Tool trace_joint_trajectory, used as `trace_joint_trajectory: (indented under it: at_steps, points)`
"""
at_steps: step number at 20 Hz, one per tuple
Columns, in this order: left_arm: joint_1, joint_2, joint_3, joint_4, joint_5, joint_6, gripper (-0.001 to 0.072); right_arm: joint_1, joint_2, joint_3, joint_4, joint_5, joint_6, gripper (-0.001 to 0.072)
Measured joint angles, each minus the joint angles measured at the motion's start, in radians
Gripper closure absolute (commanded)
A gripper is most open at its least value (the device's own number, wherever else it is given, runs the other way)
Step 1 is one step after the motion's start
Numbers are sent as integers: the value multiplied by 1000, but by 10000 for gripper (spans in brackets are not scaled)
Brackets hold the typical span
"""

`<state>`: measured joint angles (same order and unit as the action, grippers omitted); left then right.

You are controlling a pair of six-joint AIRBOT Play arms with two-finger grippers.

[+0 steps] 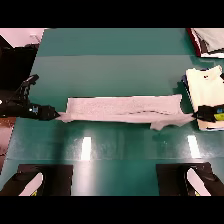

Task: Fold the shirts.

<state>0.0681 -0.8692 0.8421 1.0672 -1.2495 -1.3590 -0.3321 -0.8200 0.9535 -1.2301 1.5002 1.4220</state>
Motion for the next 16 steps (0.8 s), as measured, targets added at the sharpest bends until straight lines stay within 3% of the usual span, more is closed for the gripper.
trace_joint_trajectory:
  at_steps: [13,14,15,16]
  points:
    - [0,-320,34,-116,400,82,683,0,-485,220,108,-169,-18,681]
    - [0,-339,49,-121,414,83,539,0,-516,239,132,-192,-18,476]
    - [0,-357,67,-124,425,84,214,0,-542,256,156,-217,-18,217]
    - [0,-370,85,-126,435,82,149,0,-569,274,183,-241,-18,171]
